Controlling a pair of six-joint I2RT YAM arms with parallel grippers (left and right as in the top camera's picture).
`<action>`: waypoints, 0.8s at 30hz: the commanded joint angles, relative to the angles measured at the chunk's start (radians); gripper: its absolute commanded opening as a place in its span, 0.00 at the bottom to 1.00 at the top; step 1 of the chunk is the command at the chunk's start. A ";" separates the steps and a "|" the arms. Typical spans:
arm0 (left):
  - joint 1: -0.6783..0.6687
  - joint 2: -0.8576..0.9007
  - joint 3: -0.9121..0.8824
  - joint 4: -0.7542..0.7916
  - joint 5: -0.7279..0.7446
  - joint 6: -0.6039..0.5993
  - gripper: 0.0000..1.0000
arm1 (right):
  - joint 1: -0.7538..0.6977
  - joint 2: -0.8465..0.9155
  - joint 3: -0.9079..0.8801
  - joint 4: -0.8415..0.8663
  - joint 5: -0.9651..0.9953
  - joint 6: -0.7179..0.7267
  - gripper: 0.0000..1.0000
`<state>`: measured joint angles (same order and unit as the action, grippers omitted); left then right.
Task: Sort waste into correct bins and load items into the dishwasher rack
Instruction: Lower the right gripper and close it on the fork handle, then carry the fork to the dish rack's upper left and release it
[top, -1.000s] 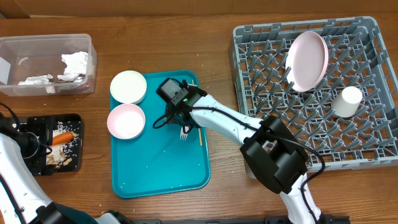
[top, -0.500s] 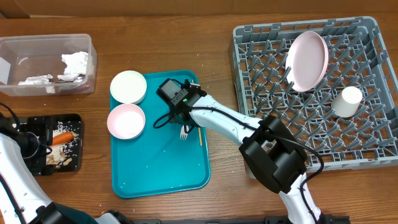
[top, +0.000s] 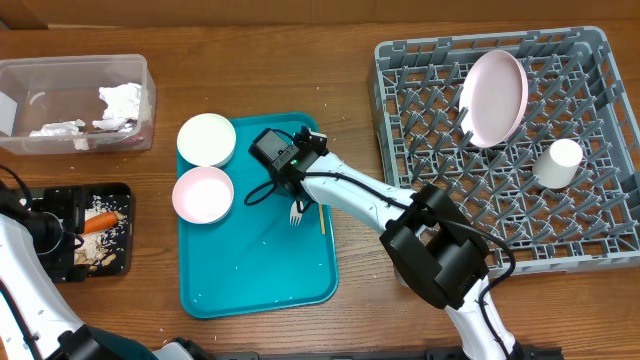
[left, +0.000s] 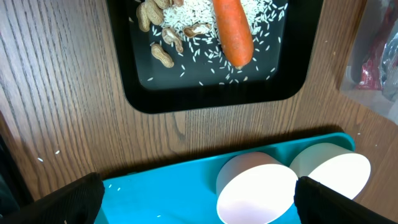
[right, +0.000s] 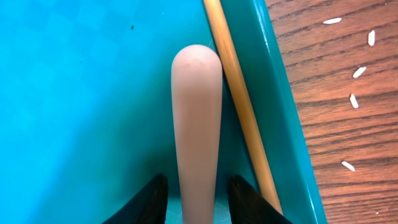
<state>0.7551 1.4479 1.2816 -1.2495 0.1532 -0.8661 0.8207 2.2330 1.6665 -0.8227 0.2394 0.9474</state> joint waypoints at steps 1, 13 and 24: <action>0.004 0.003 -0.005 -0.002 -0.011 -0.017 1.00 | 0.003 0.081 -0.024 -0.013 -0.037 0.023 0.33; 0.004 0.003 -0.005 -0.002 -0.011 -0.017 1.00 | 0.003 0.080 0.008 -0.067 -0.077 0.022 0.25; 0.004 0.003 -0.005 -0.002 -0.011 -0.017 1.00 | 0.003 0.076 0.038 -0.130 -0.087 0.019 0.14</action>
<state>0.7551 1.4479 1.2816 -1.2495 0.1532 -0.8661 0.8192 2.2528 1.7195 -0.9382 0.2070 0.9596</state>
